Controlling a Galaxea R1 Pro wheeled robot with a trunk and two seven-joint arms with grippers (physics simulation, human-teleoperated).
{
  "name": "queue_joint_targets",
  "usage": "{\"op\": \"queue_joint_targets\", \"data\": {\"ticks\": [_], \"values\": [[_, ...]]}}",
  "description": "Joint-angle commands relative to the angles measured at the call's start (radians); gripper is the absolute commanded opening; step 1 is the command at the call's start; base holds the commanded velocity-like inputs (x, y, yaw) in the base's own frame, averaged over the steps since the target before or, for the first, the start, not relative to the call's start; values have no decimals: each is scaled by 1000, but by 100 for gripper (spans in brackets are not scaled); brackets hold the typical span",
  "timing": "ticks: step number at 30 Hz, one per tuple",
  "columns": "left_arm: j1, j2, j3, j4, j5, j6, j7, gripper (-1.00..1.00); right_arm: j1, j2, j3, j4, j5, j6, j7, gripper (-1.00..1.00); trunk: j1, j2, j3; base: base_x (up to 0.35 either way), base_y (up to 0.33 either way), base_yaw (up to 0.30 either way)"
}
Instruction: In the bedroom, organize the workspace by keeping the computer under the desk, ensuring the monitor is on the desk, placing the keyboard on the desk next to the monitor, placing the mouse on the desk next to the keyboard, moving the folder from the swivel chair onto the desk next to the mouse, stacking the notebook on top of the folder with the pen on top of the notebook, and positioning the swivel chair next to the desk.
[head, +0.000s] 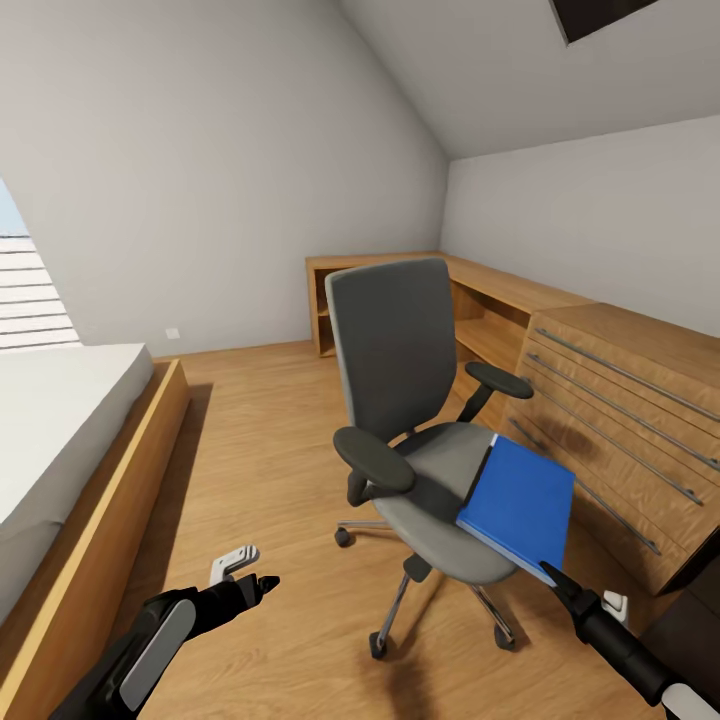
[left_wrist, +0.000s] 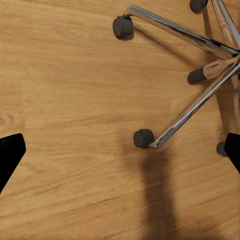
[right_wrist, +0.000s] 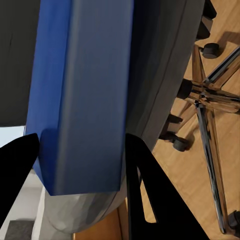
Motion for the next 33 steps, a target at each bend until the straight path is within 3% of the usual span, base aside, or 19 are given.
{"op": "queue_joint_targets", "data": {"ticks": [1, 18, 33], "values": [[0, 1, -2, -1, 8, 2, 5, 100, -1, -1, 6, 1, -10, 9, 2, -100, 0, 0, -1, 0, 0, 0], [-1, 4, -1, -2, 9, 2, 4, 100, -1, -1, 6, 1, -10, 9, 2, -100, 0, 0, -1, 0, 0, 0], [-1, 5, -1, -1, 5, 1, 6, 100, -1, -1, 5, -1, -10, 8, 4, -100, -58, 105, 46, 0, 0, 0]]}}
